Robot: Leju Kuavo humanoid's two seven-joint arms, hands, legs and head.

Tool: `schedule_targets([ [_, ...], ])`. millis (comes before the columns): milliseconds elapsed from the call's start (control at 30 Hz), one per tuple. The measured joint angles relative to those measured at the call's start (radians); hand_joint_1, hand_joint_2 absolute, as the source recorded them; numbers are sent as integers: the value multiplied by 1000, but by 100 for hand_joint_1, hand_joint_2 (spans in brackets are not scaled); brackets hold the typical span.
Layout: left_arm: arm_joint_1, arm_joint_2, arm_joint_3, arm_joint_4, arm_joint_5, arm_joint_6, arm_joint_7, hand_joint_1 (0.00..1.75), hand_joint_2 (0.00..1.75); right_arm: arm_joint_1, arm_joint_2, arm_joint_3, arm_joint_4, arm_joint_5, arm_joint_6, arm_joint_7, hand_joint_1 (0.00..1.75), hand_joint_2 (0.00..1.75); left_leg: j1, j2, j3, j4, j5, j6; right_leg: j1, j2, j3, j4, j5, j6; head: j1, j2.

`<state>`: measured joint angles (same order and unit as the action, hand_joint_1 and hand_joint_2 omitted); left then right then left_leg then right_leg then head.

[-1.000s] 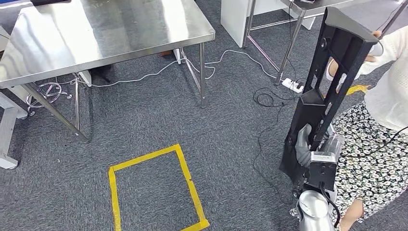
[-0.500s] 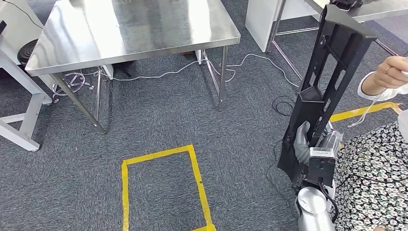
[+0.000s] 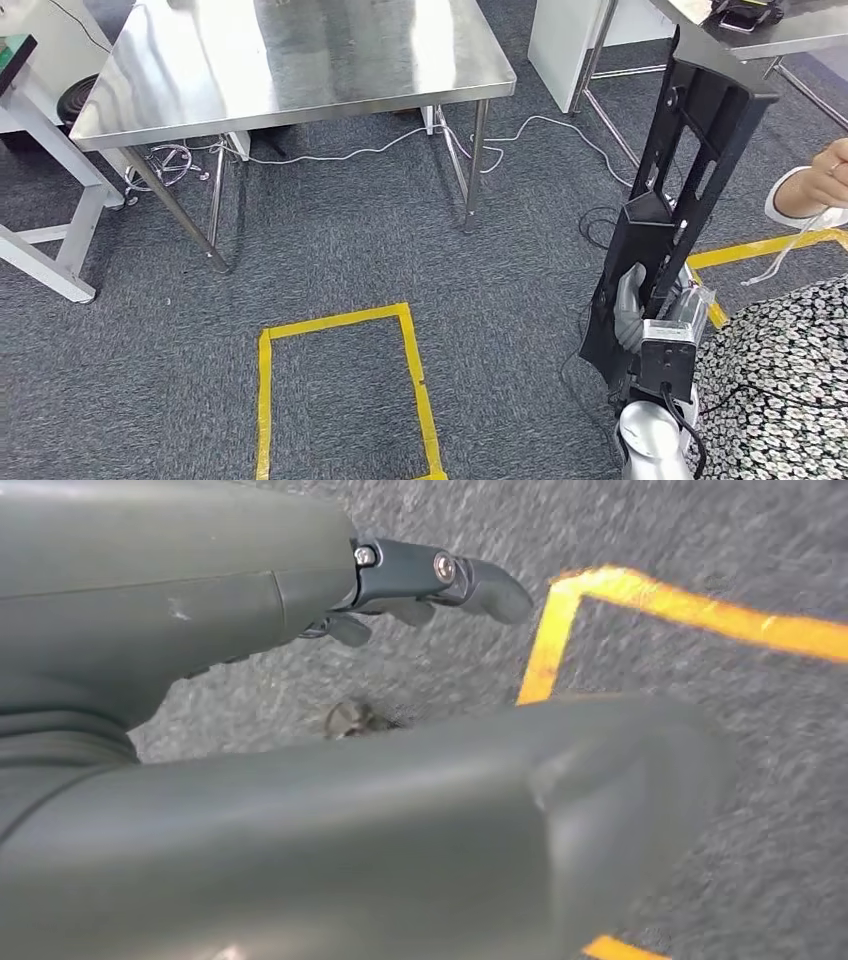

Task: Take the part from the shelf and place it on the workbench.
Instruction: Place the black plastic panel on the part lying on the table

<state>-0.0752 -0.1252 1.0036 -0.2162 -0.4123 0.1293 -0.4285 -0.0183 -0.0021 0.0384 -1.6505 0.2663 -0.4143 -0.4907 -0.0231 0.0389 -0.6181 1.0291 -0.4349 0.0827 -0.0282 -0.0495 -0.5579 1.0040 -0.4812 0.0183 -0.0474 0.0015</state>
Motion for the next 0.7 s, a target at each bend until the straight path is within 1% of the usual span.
schedule_targets([
  [33,0,1,0,-1,-2,-1,0,0,0,14,0,-1,-12,1,-1,0,175,175,1,-7,10,-18,6,4,0,-6,3,-5,-1,4,-1,0],
  [67,1,0,0,-1,-4,-2,0,0,0,26,-1,-1,-22,2,-2,0,175,175,3,-14,24,-39,14,8,3,-5,5,-6,-3,7,1,0],
  [100,0,-1,0,-1,-5,-3,0,0,0,33,-2,-2,-31,4,-2,0,175,175,6,-20,39,-61,24,14,5,2,-1,10,-13,7,1,0],
  [133,0,-2,0,-1,-6,-4,0,0,0,39,-4,-3,-38,4,-2,0,175,175,10,-26,52,-79,32,17,7,14,-18,46,-30,4,4,0],
  [167,-2,-3,0,-1,-8,-6,0,0,0,43,-6,-5,-42,5,-2,-1,175,175,10,-32,57,-84,34,15,6,27,-45,102,-52,0,7,0],
  [200,-3,-5,0,-1,-10,-8,1,0,0,48,-8,-8,-44,6,-2,0,175,175,10,-39,58,-86,34,15,6,35,-82,167,-75,-4,8,0],
  [233,-4,-6,0,-1,-12,-9,1,0,0,54,-9,-10,-46,6,-2,1,175,175,9,-48,59,-85,33,10,6,38,-114,220,-89,-4,10,0],
  [267,-4,-8,0,-1,-14,-11,1,0,0,60,-10,-13,-46,7,-2,2,175,175,9,-57,59,-84,31,8,6,39,-134,246,-90,-1,11,0],
  [300,-3,-10,0,0,-16,-12,1,0,0,65,-11,-16,-48,9,-2,4,175,175,9,-65,59,-82,29,5,6,40,-134,231,-75,5,11,0],
  [333,-3,-12,0,0,-17,-13,1,0,0,70,-11,-19,-51,11,-2,4,175,175,9,-73,59,-77,25,0,5,41,-115,181,-47,13,12,0],
  [367,-3,-12,-1,0,-18,-14,2,0,0,74,-12,-22,-55,13,-2,4,175,175,10,-80,58,-68,20,-7,2,47,-85,111,-16,21,12,0],
  [400,-3,-12,-1,0,-19,-15,2,0,0,78,-12,-24,-60,15,-2,3,175,175,9,-87,54,-55,11,-15,0,52,-55,51,8,24,12,0],
  [433,-3,-12,-1,0,-21,-16,1,0,0,84,-12,-27,-65,16,-2,1,175,175,7,-92,49,-43,3,-22,-1,56,-35,12,22,21,12,0],
  [467,-3,-11,-1,0,-21,-16,1,0,0,90,-12,-29,-69,16,-1,0,175,175,6,-96,46,-34,-4,-27,-1,59,-25,-4,27,16,12,0],
  [500,-3,-11,-1,0,-22,-16,1,0,0,93,-12,-30,-72,16,-1,-1,175,175,5,-98,43,-30,-8,-28,1,58,-23,-1,26,10,12,0],
  [533,-2,-11,-1,0,-22,-16,1,0,0,96,-12,-30,-73,16,-1,-2,175,175,5,-98,43,-29,-8,-28,2,57,-24,1,26,7,11,0],
  [600,-2,-11,-1,0,-22,-16,1,0,0,96,-12,-30,-74,16,-1,-2,175,175,5,-98,43,-29,-8,-29,2,57,-24,1,26,6,11,0],
  [667,0,-8,-1,0,-23,-16,1,0,0,102,-12,-32,-77,16,2,-2,175,175,9,-97,42,-23,-13,-31,1,55,-23,1,26,1,11,0],
  [700,1,-7,-1,0,-24,-15,1,0,0,106,-11,-34,-81,17,5,-3,175,175,14,-84,16,34,-44,-39,1,52,-21,0,25,-6,9,0],
])
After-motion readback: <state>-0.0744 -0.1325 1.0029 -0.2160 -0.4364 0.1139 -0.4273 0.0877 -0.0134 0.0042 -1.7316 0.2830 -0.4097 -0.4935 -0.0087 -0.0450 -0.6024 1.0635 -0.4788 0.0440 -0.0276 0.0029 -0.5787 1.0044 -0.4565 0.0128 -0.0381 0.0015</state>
